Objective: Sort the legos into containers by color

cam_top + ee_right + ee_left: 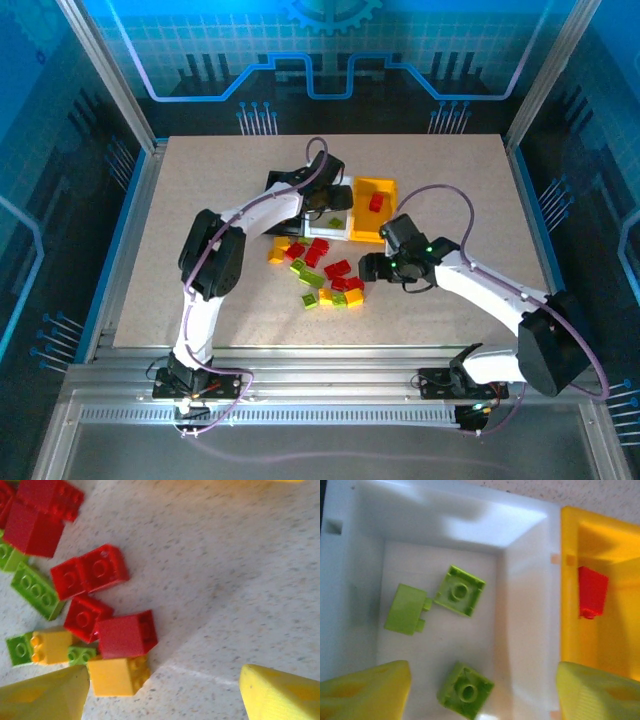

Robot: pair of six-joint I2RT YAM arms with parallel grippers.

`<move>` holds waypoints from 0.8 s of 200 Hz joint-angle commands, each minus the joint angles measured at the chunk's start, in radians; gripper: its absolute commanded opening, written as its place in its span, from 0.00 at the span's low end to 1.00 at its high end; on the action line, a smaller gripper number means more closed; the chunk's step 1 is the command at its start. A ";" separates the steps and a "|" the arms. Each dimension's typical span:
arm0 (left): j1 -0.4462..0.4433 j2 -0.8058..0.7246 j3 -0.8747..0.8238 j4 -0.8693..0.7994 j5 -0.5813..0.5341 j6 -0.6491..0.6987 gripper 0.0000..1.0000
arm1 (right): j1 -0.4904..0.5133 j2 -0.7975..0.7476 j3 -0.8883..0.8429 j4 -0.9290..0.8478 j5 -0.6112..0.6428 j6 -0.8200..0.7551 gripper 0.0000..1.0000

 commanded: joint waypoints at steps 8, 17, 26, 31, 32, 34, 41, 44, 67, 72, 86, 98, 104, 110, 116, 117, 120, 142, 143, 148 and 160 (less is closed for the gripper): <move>-0.021 -0.209 -0.106 0.063 0.059 -0.031 0.91 | 0.090 0.063 0.009 0.010 -0.047 -0.013 0.81; -0.027 -0.265 -0.160 0.084 0.061 -0.034 0.97 | 0.118 0.086 0.016 0.012 -0.040 -0.017 0.81; -0.036 -0.324 -0.212 0.101 0.063 -0.036 0.99 | 0.143 0.110 0.024 0.009 -0.025 -0.017 0.81; -0.041 -0.356 -0.247 0.109 0.064 -0.039 0.99 | 0.153 0.123 0.026 0.009 -0.018 -0.017 0.81; -0.042 -0.363 -0.253 0.112 0.064 -0.039 0.99 | 0.154 0.125 0.026 0.010 -0.017 -0.017 0.81; -0.043 -0.377 -0.267 0.113 0.065 -0.039 0.99 | 0.156 0.129 0.028 0.010 -0.015 -0.017 0.81; -0.048 -0.422 -0.312 0.120 0.064 -0.043 0.99 | 0.164 0.144 0.030 0.014 -0.005 -0.016 0.80; -0.050 -0.441 -0.333 0.123 0.064 -0.046 0.99 | 0.166 0.150 0.030 0.015 -0.001 -0.015 0.80; -0.068 -0.598 -0.494 0.142 0.049 -0.062 0.99 | 0.169 0.192 0.031 0.027 0.015 -0.016 0.78; -0.071 -0.630 -0.525 0.139 0.042 -0.064 0.99 | 0.171 0.201 0.032 0.028 0.015 -0.018 0.77; -0.078 -0.716 -0.610 0.127 0.026 -0.077 0.99 | 0.172 0.224 0.031 0.033 0.014 -0.025 0.76; -0.080 -0.783 -0.684 0.117 0.014 -0.097 0.99 | 0.171 0.240 0.032 0.030 0.022 -0.026 0.74; -0.080 -0.814 -0.714 0.116 0.007 -0.108 0.99 | 0.171 0.247 0.057 0.027 0.027 -0.027 0.73; -0.081 -0.842 -0.752 0.110 -0.003 -0.120 0.99 | 0.171 0.255 0.063 0.023 0.033 -0.027 0.72; -0.080 -0.864 -0.787 0.104 -0.013 -0.130 0.99 | 0.171 0.262 0.065 0.019 0.038 -0.029 0.70; -0.081 -0.867 -0.793 0.104 -0.016 -0.131 0.99 | 0.172 0.263 0.065 0.018 0.039 -0.029 0.70; -0.081 -0.883 -0.808 0.101 -0.022 -0.135 0.99 | 0.172 0.267 0.066 0.015 0.045 -0.028 0.68; -0.078 -0.958 -0.915 0.099 -0.055 -0.166 0.99 | 0.168 0.262 0.063 -0.002 0.078 -0.023 0.56; -0.079 -0.961 -0.918 0.099 -0.055 -0.167 0.99 | 0.167 0.261 0.062 -0.002 0.078 -0.023 0.56; -0.080 -0.973 -0.936 0.097 -0.062 -0.173 0.99 | 0.167 0.255 0.058 0.000 0.078 -0.023 0.53; -0.079 -0.995 -0.978 0.095 -0.075 -0.187 0.99 | 0.163 0.242 0.054 0.000 0.077 -0.027 0.45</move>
